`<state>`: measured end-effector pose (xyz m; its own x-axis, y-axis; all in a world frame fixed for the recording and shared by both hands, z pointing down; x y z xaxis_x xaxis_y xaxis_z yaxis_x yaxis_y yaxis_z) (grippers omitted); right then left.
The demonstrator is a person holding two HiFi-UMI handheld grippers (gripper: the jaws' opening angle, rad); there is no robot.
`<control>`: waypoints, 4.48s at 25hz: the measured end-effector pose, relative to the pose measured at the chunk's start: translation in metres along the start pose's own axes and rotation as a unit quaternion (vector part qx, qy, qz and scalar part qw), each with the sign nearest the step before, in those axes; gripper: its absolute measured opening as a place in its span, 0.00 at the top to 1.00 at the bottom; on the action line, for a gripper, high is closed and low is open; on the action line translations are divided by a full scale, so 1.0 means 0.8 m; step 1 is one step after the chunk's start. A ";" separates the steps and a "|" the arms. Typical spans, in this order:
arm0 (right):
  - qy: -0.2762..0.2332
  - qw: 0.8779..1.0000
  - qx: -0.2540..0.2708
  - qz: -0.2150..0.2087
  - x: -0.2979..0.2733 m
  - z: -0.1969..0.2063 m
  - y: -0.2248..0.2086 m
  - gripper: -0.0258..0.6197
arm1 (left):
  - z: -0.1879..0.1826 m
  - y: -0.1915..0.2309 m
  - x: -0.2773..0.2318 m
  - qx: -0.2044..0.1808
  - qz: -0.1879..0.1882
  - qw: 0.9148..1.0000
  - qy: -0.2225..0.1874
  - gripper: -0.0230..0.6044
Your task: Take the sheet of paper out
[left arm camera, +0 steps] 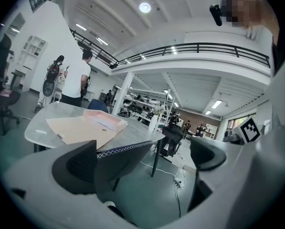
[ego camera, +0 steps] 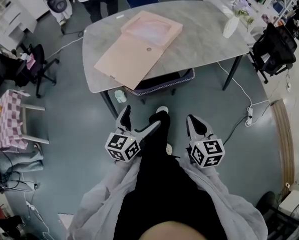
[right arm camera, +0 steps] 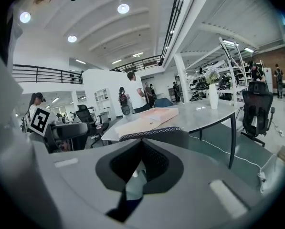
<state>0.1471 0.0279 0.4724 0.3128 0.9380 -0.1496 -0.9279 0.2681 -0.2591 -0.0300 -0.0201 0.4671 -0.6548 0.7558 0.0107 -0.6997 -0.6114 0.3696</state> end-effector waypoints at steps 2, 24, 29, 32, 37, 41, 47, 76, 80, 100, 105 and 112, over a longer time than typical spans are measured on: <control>0.000 1.000 -0.001 0.001 -0.006 -0.002 -0.002 0.95 | -0.001 0.002 -0.006 0.001 0.003 1.000 0.002 0.00; -0.014 1.000 0.007 -0.014 -0.218 -0.097 -0.092 0.95 | -0.085 0.122 -0.195 -0.006 -0.020 0.999 -0.024 0.00; -0.018 1.000 0.010 -0.009 -0.268 -0.121 -0.114 0.95 | -0.101 0.154 -0.246 -0.003 -0.014 1.000 -0.017 0.00; -0.019 1.000 0.009 -0.007 -0.294 -0.130 -0.123 0.95 | -0.102 0.174 -0.271 0.001 -0.011 1.000 -0.008 0.00; -0.015 1.000 0.009 -0.003 -0.334 -0.140 -0.140 0.95 | -0.107 0.203 -0.313 0.005 -0.009 1.000 -0.003 0.00; -0.006 1.000 0.012 -0.005 -0.364 -0.143 -0.147 0.95 | -0.106 0.226 -0.337 0.024 -0.009 1.000 0.002 0.00; 0.010 1.000 0.016 -0.004 -0.402 -0.140 -0.151 0.95 | -0.097 0.262 -0.360 0.093 -0.017 0.995 0.002 0.01; 0.093 0.993 -0.001 -0.066 -0.466 -0.100 -0.195 0.95 | -0.044 0.356 -0.472 0.518 -0.059 0.850 -0.078 0.17; 0.099 0.993 -0.010 -0.067 -0.474 -0.096 -0.204 0.95 | -0.031 0.384 -0.490 0.537 -0.083 0.835 -0.085 0.20; 0.118 0.991 -0.028 -0.061 -0.499 -0.078 -0.232 0.95 | 0.014 0.449 -0.538 0.501 -0.138 0.854 -0.035 0.34; 0.121 0.991 -0.030 -0.054 -0.500 -0.075 -0.238 0.95 | 0.021 0.460 -0.544 0.482 -0.146 0.864 -0.015 0.43; 0.119 0.991 -0.034 -0.049 -0.503 -0.074 -0.246 0.95 | 0.048 0.475 -0.543 0.424 -0.221 0.875 0.074 0.81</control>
<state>0.2157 -0.4149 0.5269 0.4476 0.8277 -0.3383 -0.8773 0.3333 -0.3453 -0.0003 -0.5720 0.6387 -0.4484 0.7971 -0.4044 -0.4711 0.1737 0.8648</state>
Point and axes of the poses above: the fingertips, and each gripper's own axes: x backward along the fingers, y to its left, z out of its underside, the point moved 2 cm from there along x, backward along the fingers, and after that the axes turned 13 degrees about -y, right-handed, at the moved point
